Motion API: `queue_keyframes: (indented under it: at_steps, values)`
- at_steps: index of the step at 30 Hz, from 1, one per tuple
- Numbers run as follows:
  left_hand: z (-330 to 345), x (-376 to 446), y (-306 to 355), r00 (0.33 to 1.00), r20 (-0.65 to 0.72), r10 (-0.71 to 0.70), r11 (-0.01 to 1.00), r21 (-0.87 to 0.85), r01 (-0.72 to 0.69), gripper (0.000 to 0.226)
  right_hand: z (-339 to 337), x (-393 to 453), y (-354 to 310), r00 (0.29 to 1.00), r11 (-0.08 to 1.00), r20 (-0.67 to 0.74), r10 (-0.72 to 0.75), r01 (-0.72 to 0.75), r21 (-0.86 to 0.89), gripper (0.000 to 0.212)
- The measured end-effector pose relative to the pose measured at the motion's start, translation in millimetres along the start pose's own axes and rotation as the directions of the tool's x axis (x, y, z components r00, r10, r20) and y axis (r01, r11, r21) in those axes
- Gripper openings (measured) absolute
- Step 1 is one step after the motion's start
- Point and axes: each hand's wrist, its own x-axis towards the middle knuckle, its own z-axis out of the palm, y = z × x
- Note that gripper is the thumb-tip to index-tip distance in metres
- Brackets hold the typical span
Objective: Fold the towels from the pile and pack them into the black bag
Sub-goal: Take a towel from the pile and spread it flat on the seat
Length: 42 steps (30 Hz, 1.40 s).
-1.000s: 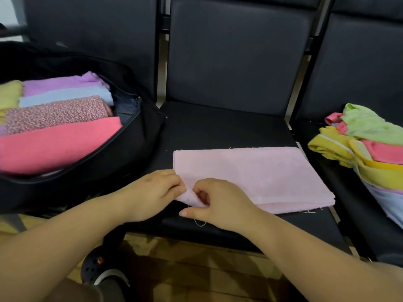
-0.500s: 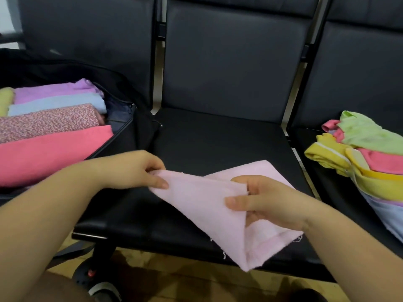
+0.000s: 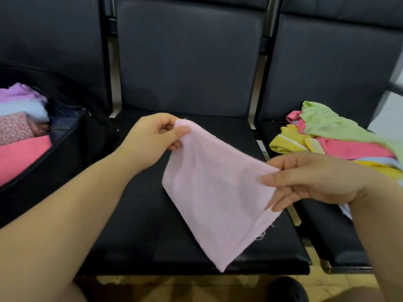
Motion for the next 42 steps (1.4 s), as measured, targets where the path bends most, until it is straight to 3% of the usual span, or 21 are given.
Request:
queue_keyframes:
  at_steps: [3, 6, 8, 11, 15, 18, 22, 23, 25, 27, 28, 30, 32, 33, 39, 41, 42]
  values:
    - [25, 2, 2, 0.999, -0.021, 0.025, 0.998, -0.051, -0.026, 0.01, -10, -4, 7, 0.987, 0.997, -0.145, 0.074, -0.068, 0.044, 0.072]
    - [46, 3, -6, 0.987, 0.16, -0.012, 0.997, 0.076, 0.0, 0.024, -17, 1, 22, 0.931, 0.976, -0.299, 0.21, -0.218, 0.007, 0.05]
    - [55, 1, -21, 0.954, 0.276, -0.116, 0.969, 0.244, 0.047, 0.043, -22, 6, 35, 0.862, 0.927, -0.401, 0.31, -0.368, -0.074, 0.034]
    - [55, -1, -45, 0.91, 0.304, -0.283, 0.865, 0.491, 0.105, 0.055, -29, 10, 50, 0.764, 0.861, -0.495, 0.415, -0.505, -0.058, 0.036]
    - [50, -5, -52, 0.913, 0.269, -0.306, 0.858, 0.494, 0.142, 0.044, -21, 19, 57, 0.742, 0.848, -0.473, 0.474, -0.53, 0.019, 0.042]
    - [43, -10, -43, 0.868, 0.32, -0.38, 0.795, 0.593, 0.129, 0.034, -7, 37, 62, 0.763, 0.884, -0.528, 0.373, -0.466, -0.049, 0.031]
    - [28, -30, -20, 0.693, 0.392, -0.606, 0.65, 0.745, 0.148, 0.027, -8, 50, 67, 0.671, 0.89, -0.742, -0.006, -0.334, -0.309, 0.033]
    - [24, -35, -15, 0.703, 0.379, -0.602, 0.621, 0.775, 0.113, 0.031, -5, 48, 64, 0.67, 0.891, -0.737, -0.087, -0.279, -0.359, 0.031]
    - [17, -44, -11, 0.827, 0.332, -0.454, 0.591, 0.807, 0.0, 0.032, 6, 42, 57, 0.717, 0.883, -0.671, -0.19, -0.174, -0.436, 0.026]
    - [12, -53, -11, 0.904, 0.367, -0.218, 0.688, 0.715, -0.124, 0.025, 25, 33, 48, 0.811, 0.865, -0.541, -0.224, -0.09, -0.494, 0.021]
    - [11, -57, -12, 0.881, 0.448, -0.149, 0.745, 0.637, -0.198, 0.022, 34, 30, 47, 0.858, 0.856, -0.465, -0.218, -0.061, -0.514, 0.021]
    - [8, -68, -19, 0.775, 0.617, -0.138, 0.811, 0.52, -0.269, 0.03, 49, 26, 50, 0.929, 0.808, -0.341, -0.142, -0.09, -0.582, 0.033]
    - [5, -75, -29, 0.688, 0.7, -0.193, 0.833, 0.487, -0.262, 0.044, 54, 23, 57, 0.952, 0.749, -0.298, -0.074, -0.144, -0.646, 0.045]
    - [3, -77, -34, 0.677, 0.711, -0.191, 0.84, 0.475, -0.262, 0.047, 55, 21, 60, 0.952, 0.739, -0.3, -0.065, -0.157, -0.656, 0.048]
    - [-1, -84, -51, 0.785, 0.613, -0.089, 0.781, 0.532, -0.327, 0.042, 49, 13, 75, 0.949, 0.772, -0.293, -0.118, -0.098, -0.628, 0.055]
    - [0, -81, -52, 0.818, 0.572, -0.065, 0.794, 0.526, -0.305, 0.057, 48, 12, 77, 0.956, 0.775, -0.27, -0.114, -0.085, -0.626, 0.066]
    - [0, -79, -52, 0.835, 0.547, -0.064, 0.815, 0.512, -0.273, 0.049, 46, 12, 77, 0.96, 0.77, -0.258, -0.107, -0.084, -0.632, 0.076]
